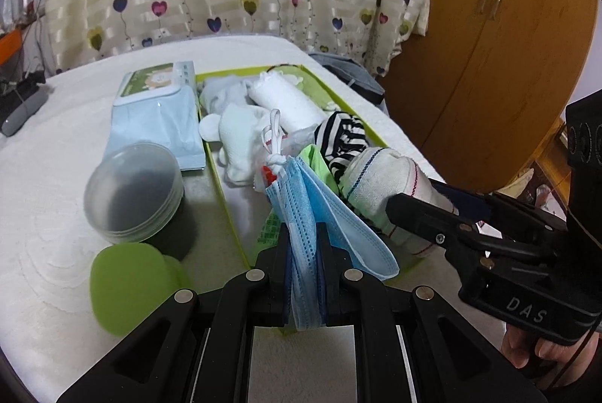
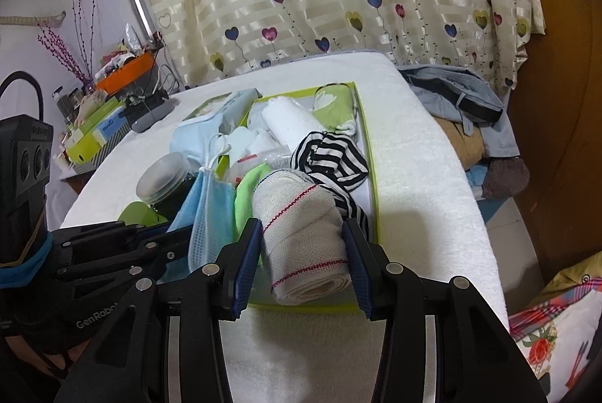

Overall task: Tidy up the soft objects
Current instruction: 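Carry the blue mask and bandage roll with both tools over the box, then open right tool to drop the bandage roll into the box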

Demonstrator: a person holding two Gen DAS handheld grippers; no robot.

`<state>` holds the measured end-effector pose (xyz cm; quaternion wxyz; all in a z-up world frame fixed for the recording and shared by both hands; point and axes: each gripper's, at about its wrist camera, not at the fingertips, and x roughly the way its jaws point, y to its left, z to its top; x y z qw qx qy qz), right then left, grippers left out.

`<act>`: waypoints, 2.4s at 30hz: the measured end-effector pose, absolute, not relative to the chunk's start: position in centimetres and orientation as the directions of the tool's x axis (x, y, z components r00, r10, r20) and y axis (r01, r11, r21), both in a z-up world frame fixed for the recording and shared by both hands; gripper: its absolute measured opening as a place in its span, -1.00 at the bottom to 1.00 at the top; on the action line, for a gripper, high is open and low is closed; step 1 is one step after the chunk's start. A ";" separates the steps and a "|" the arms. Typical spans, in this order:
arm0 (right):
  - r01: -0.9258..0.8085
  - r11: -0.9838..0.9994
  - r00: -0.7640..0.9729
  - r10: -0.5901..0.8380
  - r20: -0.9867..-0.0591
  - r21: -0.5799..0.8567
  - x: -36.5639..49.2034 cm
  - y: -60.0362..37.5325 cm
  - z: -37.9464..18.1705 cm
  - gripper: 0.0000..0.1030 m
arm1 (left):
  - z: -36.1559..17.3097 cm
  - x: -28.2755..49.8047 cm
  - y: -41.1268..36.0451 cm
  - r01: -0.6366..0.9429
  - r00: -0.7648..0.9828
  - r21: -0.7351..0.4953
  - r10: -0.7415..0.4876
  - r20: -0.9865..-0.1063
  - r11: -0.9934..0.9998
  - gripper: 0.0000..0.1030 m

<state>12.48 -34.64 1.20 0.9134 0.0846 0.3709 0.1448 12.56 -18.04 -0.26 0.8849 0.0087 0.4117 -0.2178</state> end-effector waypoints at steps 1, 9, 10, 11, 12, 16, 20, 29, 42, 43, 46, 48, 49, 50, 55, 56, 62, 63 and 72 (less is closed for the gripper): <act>-0.202 0.943 0.679 0.329 -0.657 0.264 12.7 -34.6 1.0 -0.12 | -0.4 12.7 -18.1 0.392 0.563 -0.164 -0.378 -0.735 0.905 -0.81; -0.203 0.941 0.672 0.334 -0.661 0.269 14.5 -34.6 0.4 -0.12 | -0.9 14.4 -18.3 0.369 0.567 -0.153 -0.353 -0.744 0.917 -0.81; -0.204 0.941 0.672 0.334 -0.661 0.269 14.7 -34.6 0.4 -0.12 | -0.9 14.6 -18.3 0.366 0.569 -0.151 -0.349 -0.745 0.918 -0.81; -0.205 0.941 0.672 0.335 -0.660 0.269 14.9 -34.6 0.3 -0.12 | -0.9 14.6 -18.4 0.363 0.569 -0.151 -0.347 -0.745 0.919 -0.81; -0.207 0.940 0.671 0.338 -0.660 0.270 15.2 -34.5 0.3 -0.12 | -1.0 14.8 -18.4 0.361 0.569 -0.151 -0.346 -0.746 0.920 -0.81; -0.204 0.940 0.671 0.338 -0.660 0.274 15.2 -34.5 0.3 -0.11 | -1.1 15.2 -18.6 0.359 0.567 -0.150 -0.343 -0.749 0.921 -0.80; -0.203 0.940 0.670 0.337 -0.661 0.273 15.2 -34.4 0.4 -0.09 | -1.0 14.9 -18.6 0.365 0.565 -0.153 -0.349 -0.747 0.918 -0.78; -0.207 0.948 0.690 0.317 -0.651 0.242 13.7 -34.3 1.0 -0.07 | -0.1 14.0 -18.2 0.369 0.582 -0.152 -0.355 -0.732 0.917 -0.69; -0.222 0.951 0.715 0.308 -0.628 0.214 11.6 -34.3 2.2 -0.07 | 1.0 12.0 -17.7 0.376 0.606 -0.145 -0.361 -0.709 0.915 -0.66; -0.222 0.951 0.716 0.307 -0.626 0.213 11.4 -34.2 2.3 -0.07 | 1.1 11.8 -17.6 0.374 0.608 -0.144 -0.360 -0.707 0.916 -0.66; -0.223 0.953 0.724 0.302 -0.620 0.204 10.9 -34.2 2.7 -0.07 | 1.3 11.4 -17.5 0.372 0.614 -0.143 -0.359 -0.703 0.917 -0.66; -0.223 0.954 0.727 0.300 -0.618 0.201 10.6 -34.2 2.9 -0.07 | 1.4 11.0 -17.4 0.369 0.617 -0.144 -0.358 -0.701 0.918 -0.66; -0.223 0.954 0.728 0.298 -0.618 0.199 10.5 -34.1 3.0 -0.07 | 1.5 10.9 -17.3 0.368 0.619 -0.145 -0.358 -0.699 0.918 -0.66; -0.222 0.955 0.729 0.295 -0.618 0.195 10.4 -34.1 3.1 -0.07 | 1.6 10.7 -17.2 0.367 0.622 -0.144 -0.358 -0.697 0.919 -0.66; -0.220 0.959 0.741 0.285 -0.609 0.180 9.4 -33.9 3.7 -0.07 | 2.0 9.9 -16.8 0.361 0.633 -0.141 -0.353 -0.689 0.922 -0.66; -0.220 0.959 0.741 0.284 -0.608 0.178 9.2 -33.8 3.8 -0.07 | 2.1 9.7 -16.6 0.359 0.636 -0.140 -0.352 -0.687 0.923 -0.65; -0.227 0.960 0.749 0.278 -0.601 0.162 8.0 -32.9 4.3 -0.06 | 2.6 8.4 -16.0 0.357 0.650 -0.134 -0.349 -0.675 0.925 -0.63; -0.227 0.960 0.751 0.278 -0.599 0.161 7.8 -32.9 4.4 -0.06 | 2.7 8.2 -15.8 0.357 0.653 -0.133 -0.349 -0.672 0.925 -0.63; -0.227 0.964 0.762 0.266 -0.591 0.141 5.9 -31.8 5.1 0.02 | 3.0 6.5 -14.8 0.357 0.664 -0.128 -0.348 -0.662 0.925 -0.59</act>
